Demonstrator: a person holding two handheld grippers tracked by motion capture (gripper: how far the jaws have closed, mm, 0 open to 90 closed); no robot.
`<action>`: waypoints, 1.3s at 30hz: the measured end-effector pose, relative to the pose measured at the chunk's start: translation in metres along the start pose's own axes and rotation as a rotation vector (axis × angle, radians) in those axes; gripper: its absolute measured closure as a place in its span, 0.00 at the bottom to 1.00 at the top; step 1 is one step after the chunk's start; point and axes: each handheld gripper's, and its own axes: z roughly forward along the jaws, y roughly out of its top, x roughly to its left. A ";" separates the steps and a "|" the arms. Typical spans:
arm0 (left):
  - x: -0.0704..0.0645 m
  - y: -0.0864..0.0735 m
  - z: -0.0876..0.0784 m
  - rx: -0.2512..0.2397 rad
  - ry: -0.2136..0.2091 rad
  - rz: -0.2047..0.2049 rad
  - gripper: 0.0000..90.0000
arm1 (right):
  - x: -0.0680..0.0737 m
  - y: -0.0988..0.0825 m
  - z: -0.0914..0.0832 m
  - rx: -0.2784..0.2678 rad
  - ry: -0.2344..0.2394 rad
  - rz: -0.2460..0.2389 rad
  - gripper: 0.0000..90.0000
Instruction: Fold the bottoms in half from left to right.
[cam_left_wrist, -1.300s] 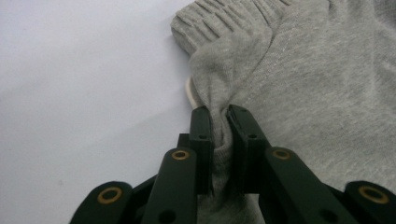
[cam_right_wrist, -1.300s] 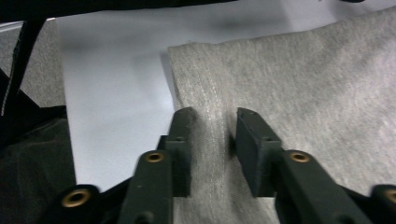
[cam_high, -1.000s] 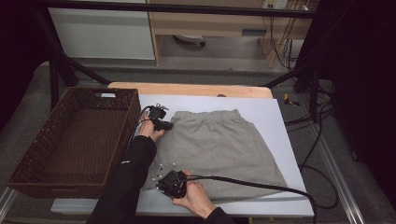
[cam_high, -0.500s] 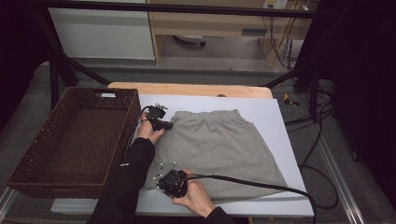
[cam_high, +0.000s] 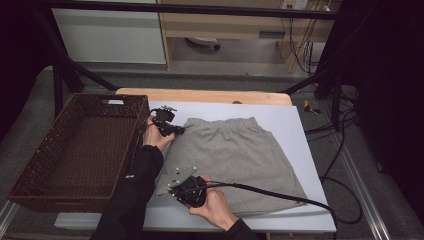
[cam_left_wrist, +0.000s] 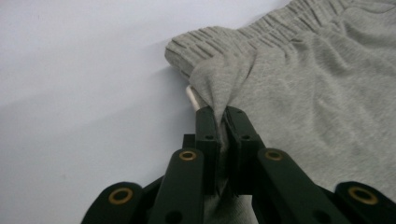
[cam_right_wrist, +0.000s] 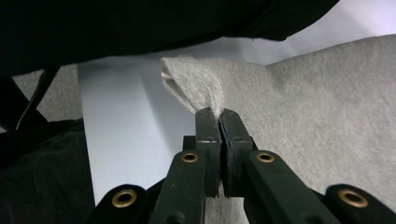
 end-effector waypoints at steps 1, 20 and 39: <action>-0.001 0.001 -0.001 0.000 -0.002 0.004 0.94 | 0.000 0.001 -0.002 -0.005 0.000 0.000 0.98; -0.015 0.023 -0.023 -0.003 -0.023 0.066 0.94 | -0.002 0.013 -0.028 -0.087 0.007 0.025 0.98; -0.010 0.035 -0.052 -0.030 -0.017 0.053 0.94 | -0.001 0.039 -0.041 -0.151 -0.003 0.028 0.98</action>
